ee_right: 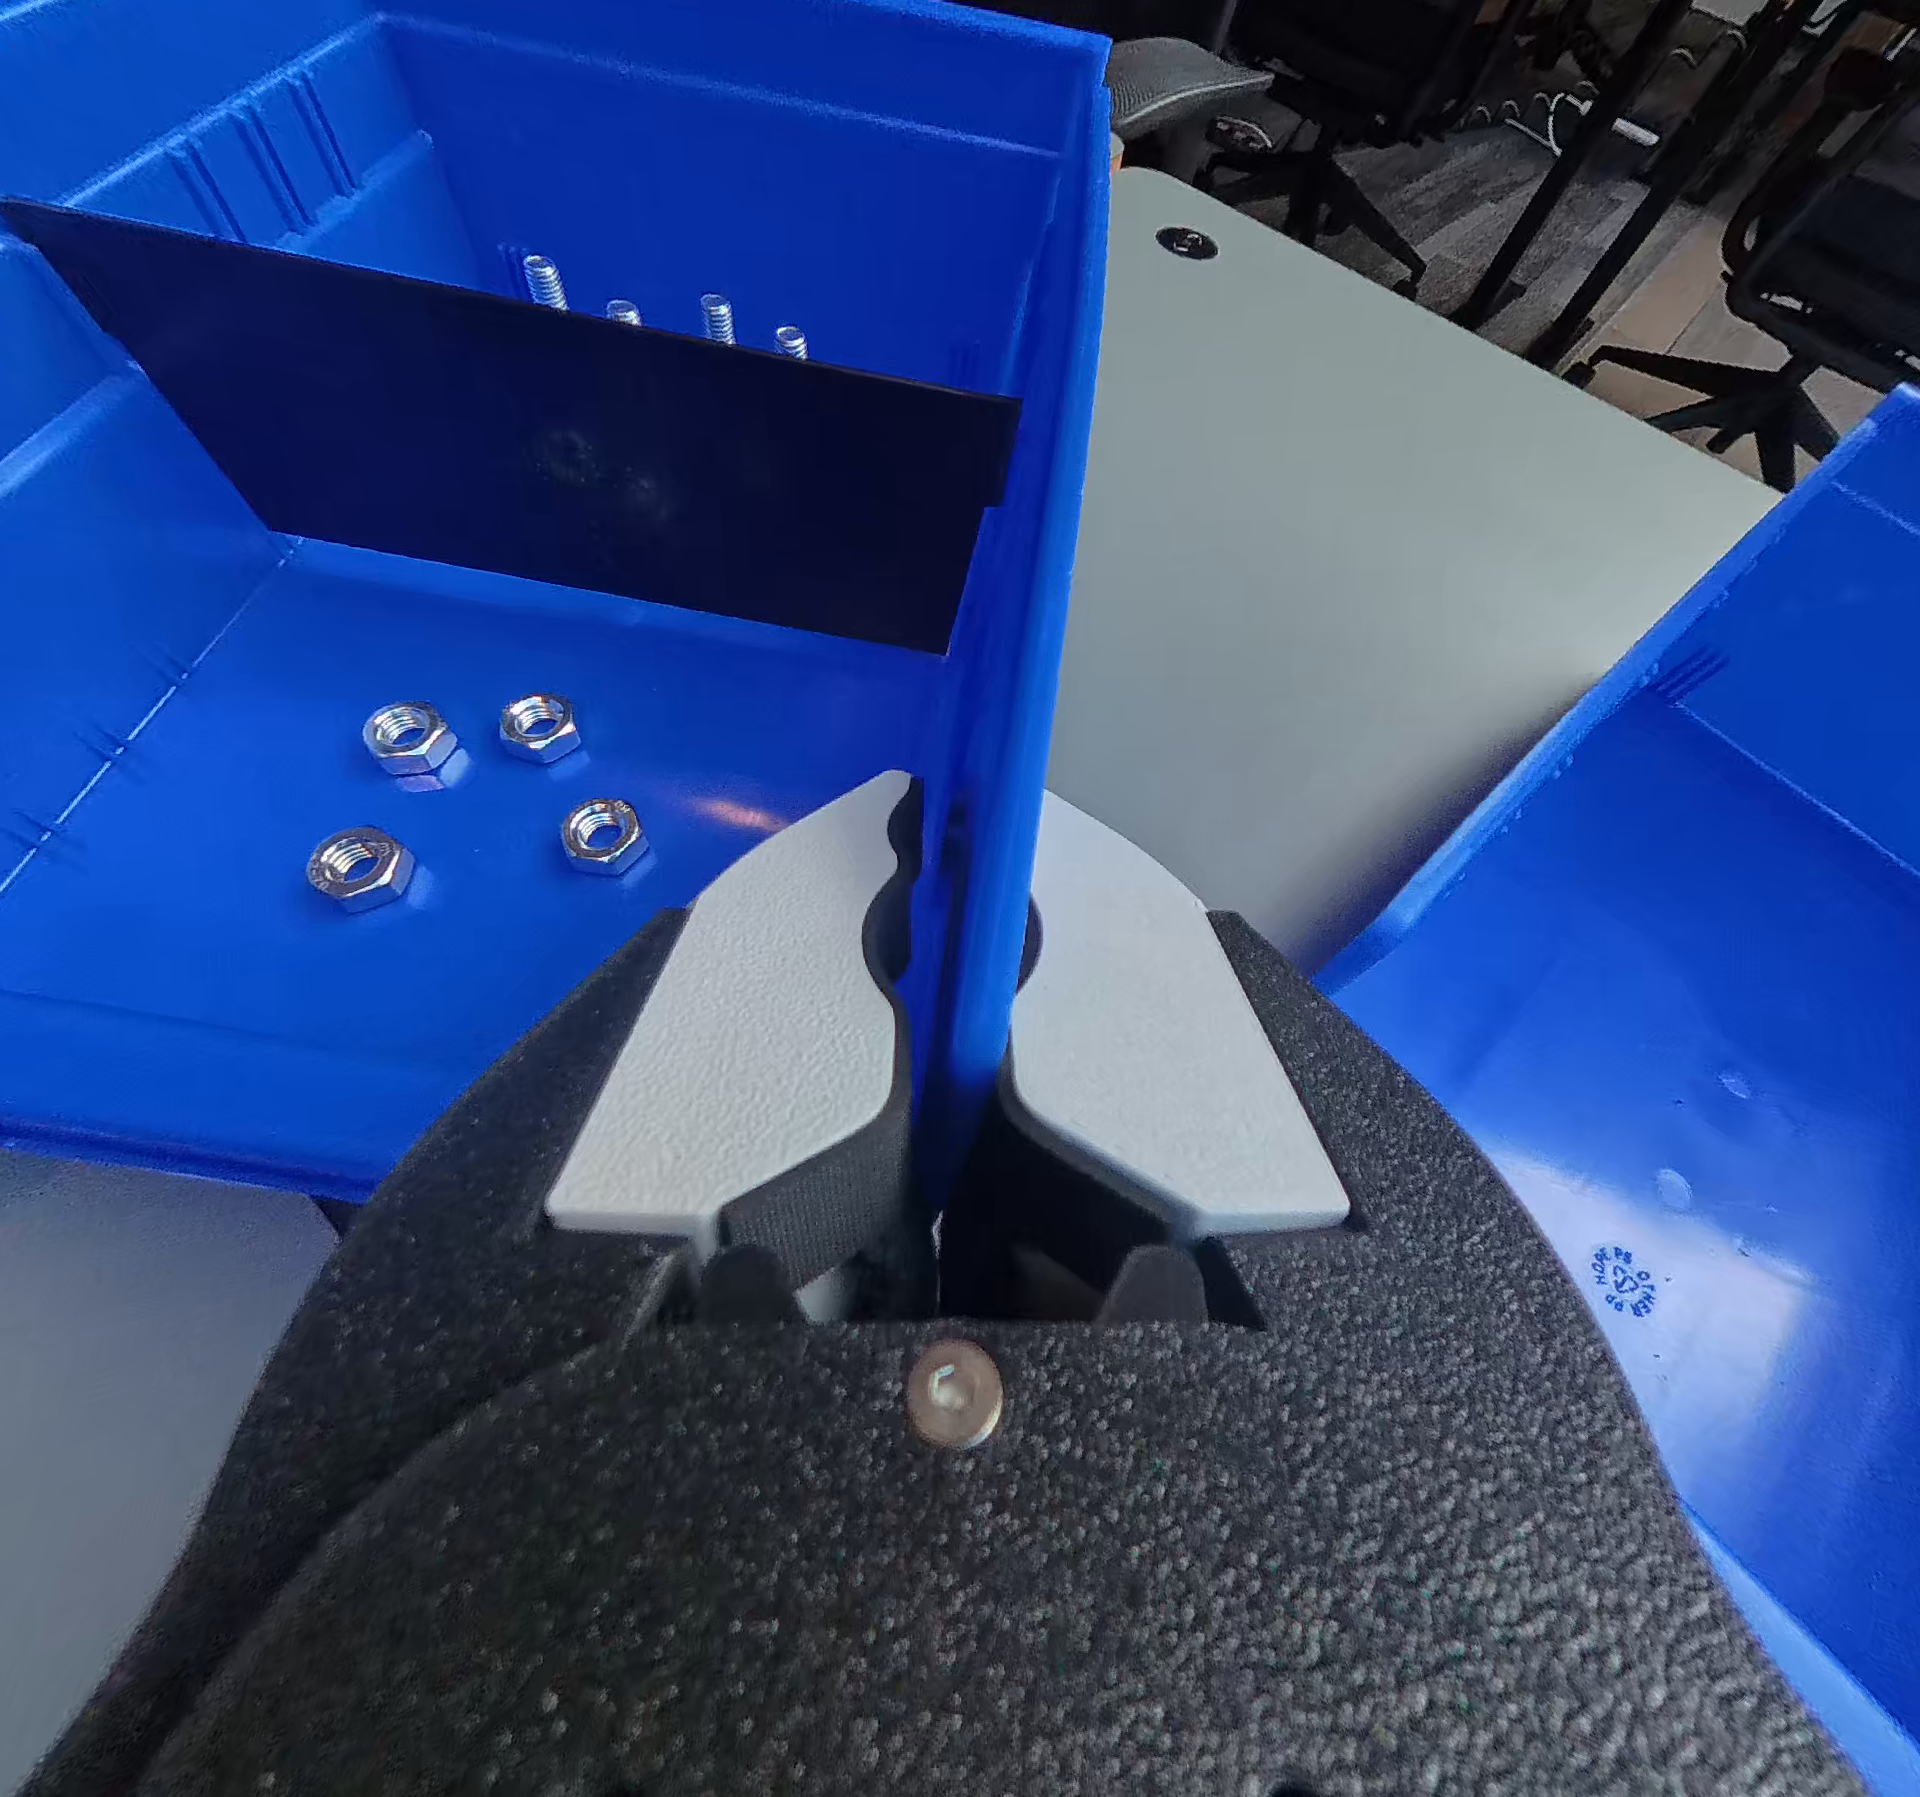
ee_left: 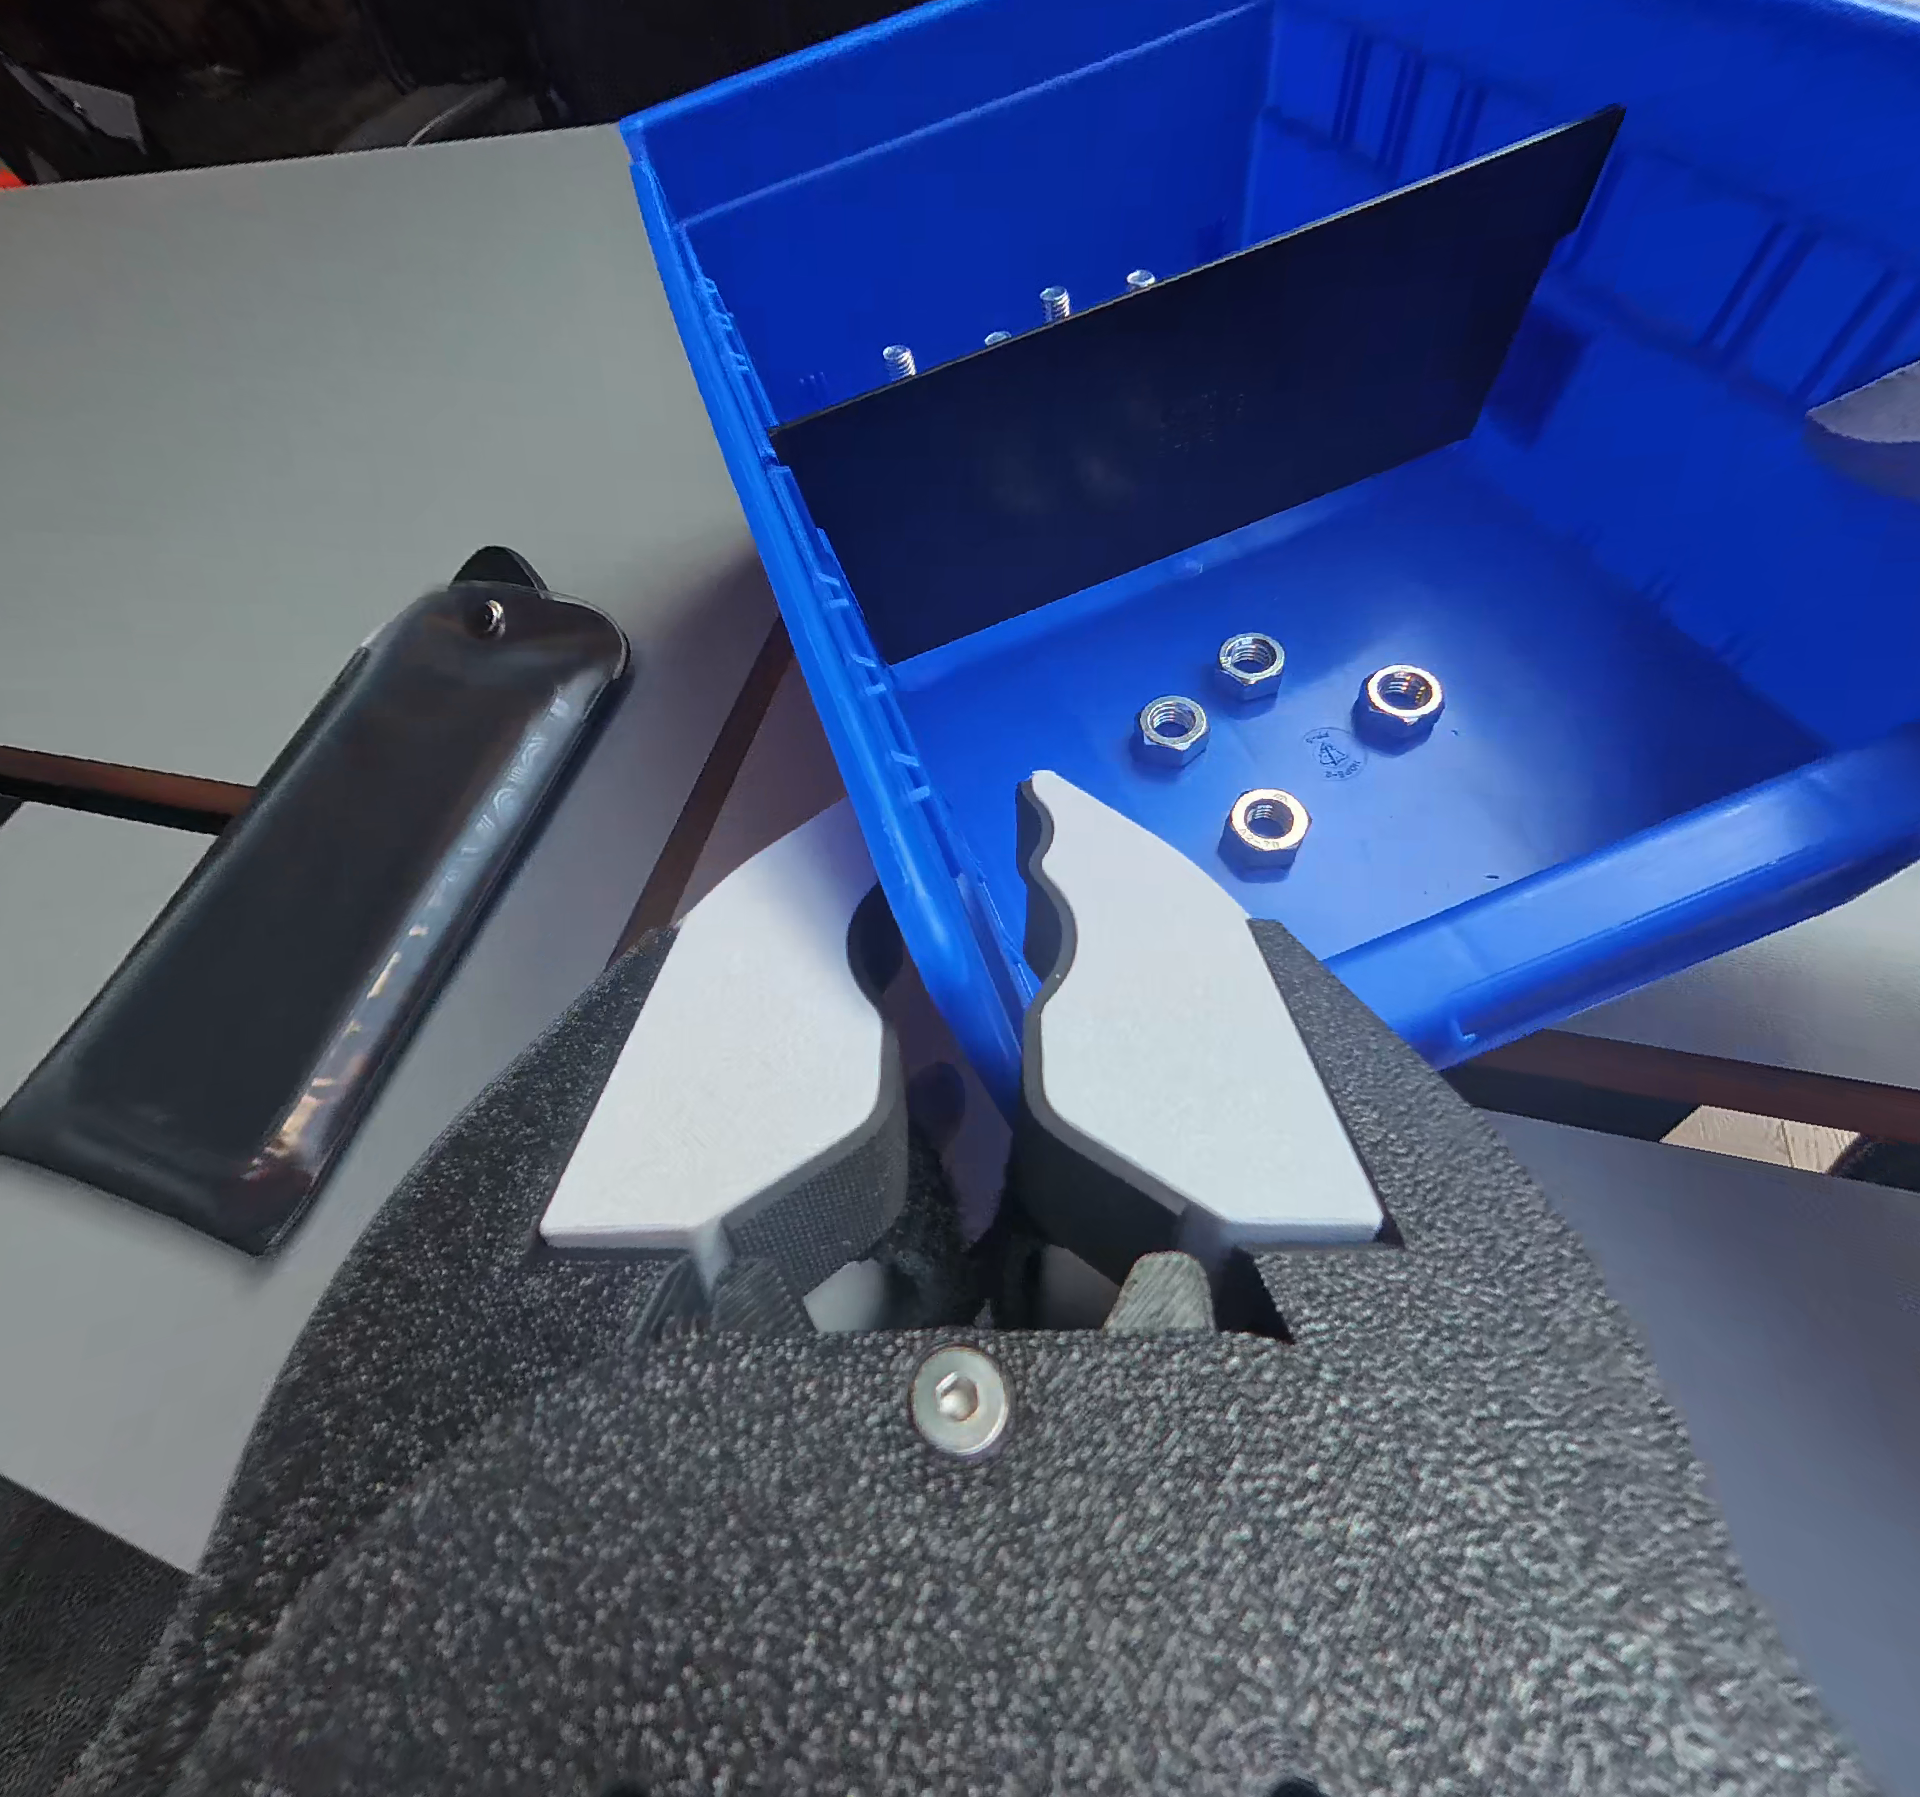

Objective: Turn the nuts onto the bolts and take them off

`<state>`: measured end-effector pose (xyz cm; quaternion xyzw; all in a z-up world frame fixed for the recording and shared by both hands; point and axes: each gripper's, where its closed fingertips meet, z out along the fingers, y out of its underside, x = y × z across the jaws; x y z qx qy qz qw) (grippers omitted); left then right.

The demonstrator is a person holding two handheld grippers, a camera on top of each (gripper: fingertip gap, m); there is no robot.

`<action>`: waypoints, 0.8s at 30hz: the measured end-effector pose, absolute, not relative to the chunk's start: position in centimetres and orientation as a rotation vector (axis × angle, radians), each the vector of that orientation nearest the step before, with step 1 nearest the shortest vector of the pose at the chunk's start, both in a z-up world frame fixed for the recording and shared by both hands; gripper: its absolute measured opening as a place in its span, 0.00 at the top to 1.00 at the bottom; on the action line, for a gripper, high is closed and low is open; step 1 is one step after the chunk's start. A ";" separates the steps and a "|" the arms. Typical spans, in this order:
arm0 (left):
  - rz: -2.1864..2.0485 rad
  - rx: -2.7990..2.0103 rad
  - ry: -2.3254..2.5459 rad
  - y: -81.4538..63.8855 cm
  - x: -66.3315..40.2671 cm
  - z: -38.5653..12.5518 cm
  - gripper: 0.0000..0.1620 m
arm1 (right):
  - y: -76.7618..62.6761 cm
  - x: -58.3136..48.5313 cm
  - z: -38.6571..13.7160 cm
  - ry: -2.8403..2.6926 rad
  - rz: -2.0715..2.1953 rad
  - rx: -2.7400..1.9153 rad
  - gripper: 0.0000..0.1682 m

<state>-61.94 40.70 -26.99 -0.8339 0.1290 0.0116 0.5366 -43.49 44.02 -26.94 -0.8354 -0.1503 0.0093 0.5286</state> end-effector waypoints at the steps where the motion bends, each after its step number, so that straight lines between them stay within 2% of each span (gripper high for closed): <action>1: 0.021 -1.993 0.305 40.8 -61.9 -27.4 0.88 | 44.0 -43.4 -27.3 -0.359 0.021 -2.004 0.95; 7: 0.023 -2.000 0.303 40.9 -61.8 -28.5 0.89 | 43.8 -43.4 -28.8 -0.378 0.034 -2.007 0.92; 10: 0.004 -1.999 0.320 40.8 -61.8 -28.9 0.87 | 43.6 -43.6 -29.0 -0.425 0.030 -1.991 0.85; 13: -0.098 -1.965 0.306 40.4 -61.3 -28.6 0.79 | 43.2 -43.3 -28.1 -0.420 -0.003 -1.913 0.66; 15: -0.084 -1.959 0.300 40.0 -61.6 -28.0 0.69 | 42.7 -43.3 -27.6 -0.408 0.041 -1.912 0.53; 17: -0.070 -1.959 0.302 39.5 -61.8 -27.2 0.60 | 41.9 -43.1 -26.5 -0.373 0.109 -1.896 0.45; 20: -0.073 -1.934 0.315 38.7 -61.0 -25.1 0.47 | 40.1 -42.6 -23.4 -0.336 0.239 -1.811 0.41; 24: -0.086 -1.851 0.379 37.7 -57.6 -21.5 0.38 | 36.6 -38.9 -19.2 -0.271 0.301 -1.696 0.36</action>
